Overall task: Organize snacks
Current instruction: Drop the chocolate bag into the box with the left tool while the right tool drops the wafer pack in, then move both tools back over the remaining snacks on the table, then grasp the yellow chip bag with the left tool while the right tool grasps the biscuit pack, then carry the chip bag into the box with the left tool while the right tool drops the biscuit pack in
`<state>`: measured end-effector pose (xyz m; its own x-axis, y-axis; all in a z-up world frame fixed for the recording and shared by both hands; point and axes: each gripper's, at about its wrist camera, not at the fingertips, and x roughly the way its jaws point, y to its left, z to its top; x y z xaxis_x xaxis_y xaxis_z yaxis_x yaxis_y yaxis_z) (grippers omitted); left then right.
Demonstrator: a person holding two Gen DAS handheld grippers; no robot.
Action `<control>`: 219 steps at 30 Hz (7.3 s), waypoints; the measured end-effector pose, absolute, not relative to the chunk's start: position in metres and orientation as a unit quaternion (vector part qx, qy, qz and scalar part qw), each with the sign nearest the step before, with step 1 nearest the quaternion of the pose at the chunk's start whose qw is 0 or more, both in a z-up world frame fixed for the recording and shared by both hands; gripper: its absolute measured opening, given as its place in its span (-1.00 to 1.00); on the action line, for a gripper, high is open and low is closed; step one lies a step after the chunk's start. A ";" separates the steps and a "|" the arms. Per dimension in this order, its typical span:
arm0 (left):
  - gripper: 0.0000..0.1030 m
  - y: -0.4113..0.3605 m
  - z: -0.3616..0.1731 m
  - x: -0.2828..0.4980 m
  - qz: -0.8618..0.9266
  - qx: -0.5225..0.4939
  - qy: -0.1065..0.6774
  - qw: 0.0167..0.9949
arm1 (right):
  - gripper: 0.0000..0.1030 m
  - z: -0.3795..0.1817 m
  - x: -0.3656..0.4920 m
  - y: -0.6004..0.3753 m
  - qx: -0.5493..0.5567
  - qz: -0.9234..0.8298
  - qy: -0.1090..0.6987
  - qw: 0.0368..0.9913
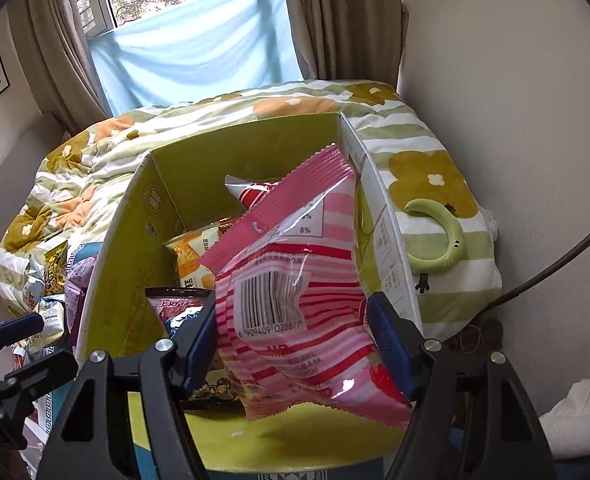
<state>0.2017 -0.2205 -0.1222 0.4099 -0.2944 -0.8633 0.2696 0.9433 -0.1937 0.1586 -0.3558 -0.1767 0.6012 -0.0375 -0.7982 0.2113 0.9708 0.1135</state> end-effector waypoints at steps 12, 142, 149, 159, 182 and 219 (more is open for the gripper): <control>0.91 -0.208 -0.129 0.180 -0.147 -0.029 0.518 0.842 | 0.99 -0.173 0.134 -0.355 0.079 -0.085 0.392 0.913; 0.19 0.091 -0.169 0.189 -0.123 -0.013 0.538 0.834 | 0.35 -0.210 0.211 0.011 -0.018 0.055 0.503 0.863; 0.19 0.063 -0.128 0.202 -0.183 0.006 0.498 0.848 | 0.35 -0.163 0.185 -0.020 0.010 -0.002 0.462 0.887; 0.19 -0.024 -0.070 0.222 -0.227 0.024 0.440 0.868 | 0.35 -0.108 0.156 -0.106 0.049 -0.069 0.406 0.910; 0.22 -0.307 -0.106 0.340 -0.182 0.019 0.490 0.852 | 0.35 -0.123 0.200 -0.356 0.057 -0.055 0.428 0.900; 0.91 -0.222 -0.124 0.259 -0.172 -0.002 0.530 0.831 | 0.99 -0.146 0.206 -0.353 0.117 -0.021 0.381 0.917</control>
